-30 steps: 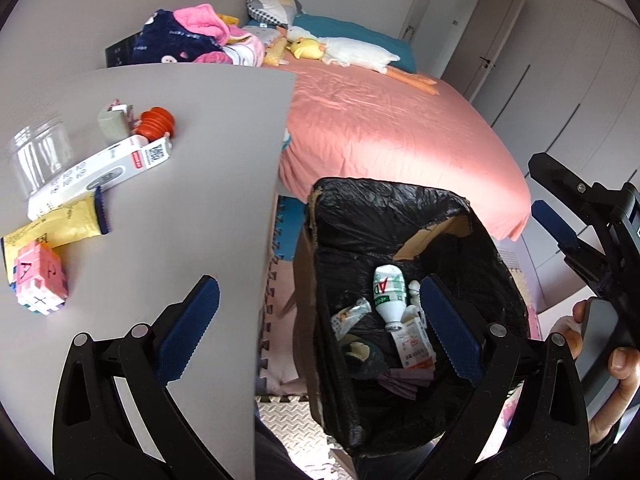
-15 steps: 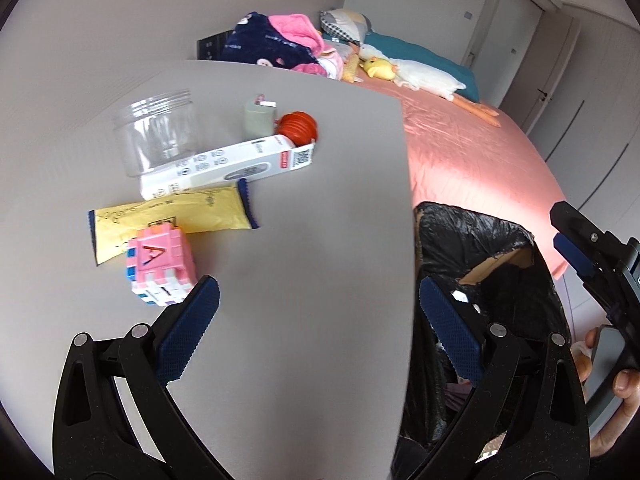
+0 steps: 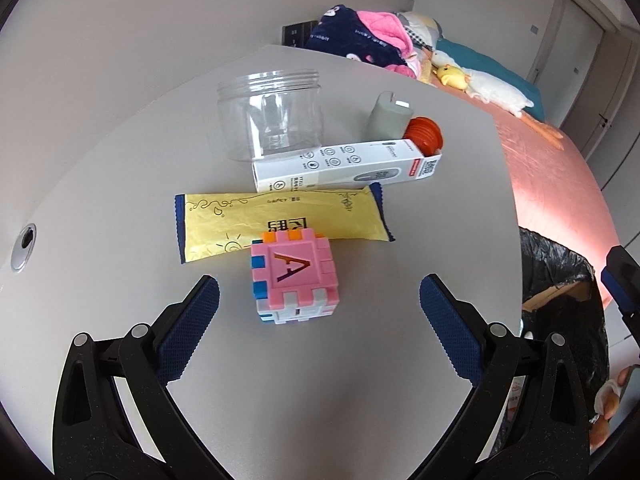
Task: Collect trash
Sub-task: 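Return to the desk and grasp the pink letter-A block with the left tool, then grasp the yellow snack bag with the right tool and lift it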
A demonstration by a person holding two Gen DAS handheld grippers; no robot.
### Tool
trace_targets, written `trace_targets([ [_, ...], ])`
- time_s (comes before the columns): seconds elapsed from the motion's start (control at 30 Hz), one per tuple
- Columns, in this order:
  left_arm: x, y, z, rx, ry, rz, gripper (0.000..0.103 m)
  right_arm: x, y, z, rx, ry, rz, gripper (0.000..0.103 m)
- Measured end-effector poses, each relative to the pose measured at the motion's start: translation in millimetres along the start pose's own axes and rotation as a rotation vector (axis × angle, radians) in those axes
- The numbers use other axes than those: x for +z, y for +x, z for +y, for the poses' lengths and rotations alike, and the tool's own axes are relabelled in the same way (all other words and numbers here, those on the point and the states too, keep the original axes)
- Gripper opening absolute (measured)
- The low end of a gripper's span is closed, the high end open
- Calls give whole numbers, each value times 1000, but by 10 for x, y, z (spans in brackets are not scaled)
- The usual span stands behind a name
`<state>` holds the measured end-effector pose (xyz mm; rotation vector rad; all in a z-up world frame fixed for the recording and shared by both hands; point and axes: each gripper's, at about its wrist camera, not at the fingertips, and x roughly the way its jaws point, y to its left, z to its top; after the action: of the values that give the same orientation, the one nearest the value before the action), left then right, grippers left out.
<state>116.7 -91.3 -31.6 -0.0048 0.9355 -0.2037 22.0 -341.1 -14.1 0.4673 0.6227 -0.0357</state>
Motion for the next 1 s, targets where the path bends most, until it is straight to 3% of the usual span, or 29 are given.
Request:
trace_targets([
  [0.13,6,106,139,13,-56,37,96,9,85,84,13,-22,16,89],
  [0.3,18,194,250,10,-79,62,82,1,220,239,31,-57,43,89],
  [0.47,30,223,236,24,-52,58,77,-26,349,443,55,-104,69,89],
  [0.53,29,221,225,30,-32,53,71,-30,399,524,64,-125,81,89],
  [0.67,60,202,270,10,-20,53,42,-23,512,687,76,-169,101,89],
  [1.0,134,72,634,44,-54,38,42,-91,775,1114,106,-307,173,89],
])
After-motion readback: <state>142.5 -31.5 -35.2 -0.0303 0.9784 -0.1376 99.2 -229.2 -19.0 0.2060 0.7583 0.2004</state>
